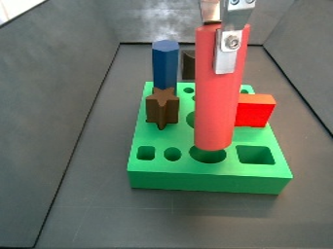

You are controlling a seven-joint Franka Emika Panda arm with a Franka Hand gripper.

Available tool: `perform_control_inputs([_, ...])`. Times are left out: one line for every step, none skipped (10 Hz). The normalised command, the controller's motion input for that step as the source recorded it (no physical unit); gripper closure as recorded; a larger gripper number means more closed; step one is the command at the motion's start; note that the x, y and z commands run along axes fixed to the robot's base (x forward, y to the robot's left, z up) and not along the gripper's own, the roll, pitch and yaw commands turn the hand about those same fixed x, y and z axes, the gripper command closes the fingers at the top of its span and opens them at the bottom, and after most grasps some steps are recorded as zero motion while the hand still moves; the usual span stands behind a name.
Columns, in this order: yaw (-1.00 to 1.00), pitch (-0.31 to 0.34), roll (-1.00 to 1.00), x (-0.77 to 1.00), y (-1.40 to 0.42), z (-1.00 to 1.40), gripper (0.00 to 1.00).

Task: Pick up the oval object. Move up. Move to above the board. Insert the oval object.
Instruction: Insert the oval object.

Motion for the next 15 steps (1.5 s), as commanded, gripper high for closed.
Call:
perform_control_inputs([0.00,0.000,0.00,0.02,0.00,0.00,1.00])
perform_control_inputs([0.00,-0.004,0.07,0.09,-0.13,-0.40,1.00])
perform_control_inputs([0.00,-0.053,0.00,0.05,-0.07,-0.37,1.00])
perform_control_inputs([0.00,0.000,0.00,0.05,0.00,-0.06,1.00])
perform_control_inputs([0.00,-0.011,0.01,0.02,-0.05,-0.27,1.00])
perform_control_inputs([0.00,-0.104,0.00,0.01,-0.15,-0.50,1.00])
perform_control_inputs([0.00,-0.011,0.00,0.00,0.00,-0.20,1.00])
perform_control_inputs([-0.04,-0.027,0.00,0.00,0.00,-0.29,1.00])
perform_control_inputs([-0.04,0.000,0.03,0.01,0.03,-0.17,1.00])
perform_control_inputs([-0.06,0.026,0.16,0.06,0.07,-0.18,1.00])
perform_control_inputs([-0.11,0.077,0.19,0.12,0.11,-0.10,1.00])
perform_control_inputs([-0.10,0.071,0.15,0.12,0.11,-0.05,1.00])
perform_control_inputs([-0.13,0.014,0.09,0.01,0.03,-0.07,1.00])
perform_control_inputs([-0.15,0.000,0.31,-0.01,-0.05,-0.35,1.00])
perform_control_inputs([-0.13,0.034,0.50,-0.15,-0.15,-0.12,1.00])
